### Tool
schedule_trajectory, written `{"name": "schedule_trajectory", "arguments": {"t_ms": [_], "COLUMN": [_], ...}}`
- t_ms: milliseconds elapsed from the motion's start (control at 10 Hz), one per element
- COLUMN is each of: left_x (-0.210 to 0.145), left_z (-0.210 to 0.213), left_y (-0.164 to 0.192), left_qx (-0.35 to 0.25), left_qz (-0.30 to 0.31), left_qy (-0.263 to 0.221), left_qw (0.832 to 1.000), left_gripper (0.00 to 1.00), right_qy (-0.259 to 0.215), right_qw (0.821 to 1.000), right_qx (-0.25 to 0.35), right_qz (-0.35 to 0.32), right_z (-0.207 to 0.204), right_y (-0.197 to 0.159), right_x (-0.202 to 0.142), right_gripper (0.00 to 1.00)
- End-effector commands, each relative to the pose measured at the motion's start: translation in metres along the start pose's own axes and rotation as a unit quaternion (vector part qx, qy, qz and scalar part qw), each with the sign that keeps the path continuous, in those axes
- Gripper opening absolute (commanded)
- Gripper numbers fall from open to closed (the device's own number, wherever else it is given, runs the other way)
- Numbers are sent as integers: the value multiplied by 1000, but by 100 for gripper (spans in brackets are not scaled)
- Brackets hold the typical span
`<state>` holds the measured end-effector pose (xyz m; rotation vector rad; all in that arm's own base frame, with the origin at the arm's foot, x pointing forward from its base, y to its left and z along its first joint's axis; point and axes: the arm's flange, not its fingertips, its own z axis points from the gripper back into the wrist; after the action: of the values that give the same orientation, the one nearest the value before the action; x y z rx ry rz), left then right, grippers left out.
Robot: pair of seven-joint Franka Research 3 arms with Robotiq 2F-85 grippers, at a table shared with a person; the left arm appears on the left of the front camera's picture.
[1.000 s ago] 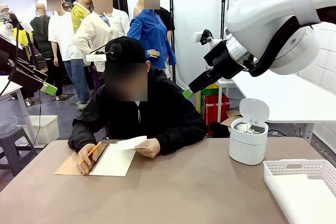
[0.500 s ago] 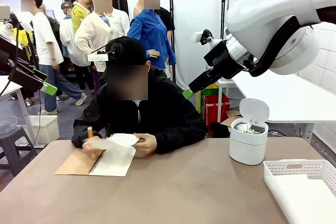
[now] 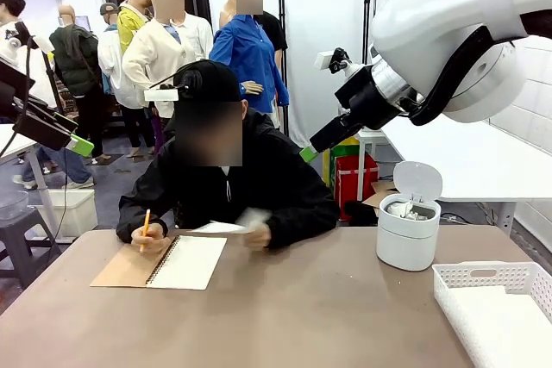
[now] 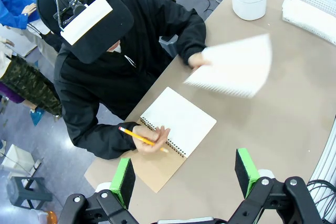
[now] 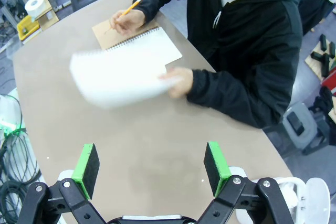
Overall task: Sort the paper based on its condition.
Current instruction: If a person hands you a paper, place it in the Organizing basket , and if it's crumpled, put it in the Trash can.
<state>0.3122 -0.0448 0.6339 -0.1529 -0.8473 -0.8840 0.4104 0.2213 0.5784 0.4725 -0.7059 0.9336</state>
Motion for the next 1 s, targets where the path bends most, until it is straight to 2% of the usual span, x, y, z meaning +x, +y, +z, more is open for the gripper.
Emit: {"name": "schedule_trajectory", "arguments": {"t_ms": [0,900], "left_x": [0,0], "left_z": [0,0], "left_y": [0,0], "left_qx": [5,5], "left_qz": [3,3], "left_qy": [1,1], "left_qw": [1000,1000], "left_gripper": [100,100], "right_qy": [-1,-1], "right_qw": [1000,1000], "right_qx": [3,3], "right_qz": [-3,-3], "right_z": [0,0], "right_y": [0,0], "right_x": [0,0], "right_gripper": [100,100]}}
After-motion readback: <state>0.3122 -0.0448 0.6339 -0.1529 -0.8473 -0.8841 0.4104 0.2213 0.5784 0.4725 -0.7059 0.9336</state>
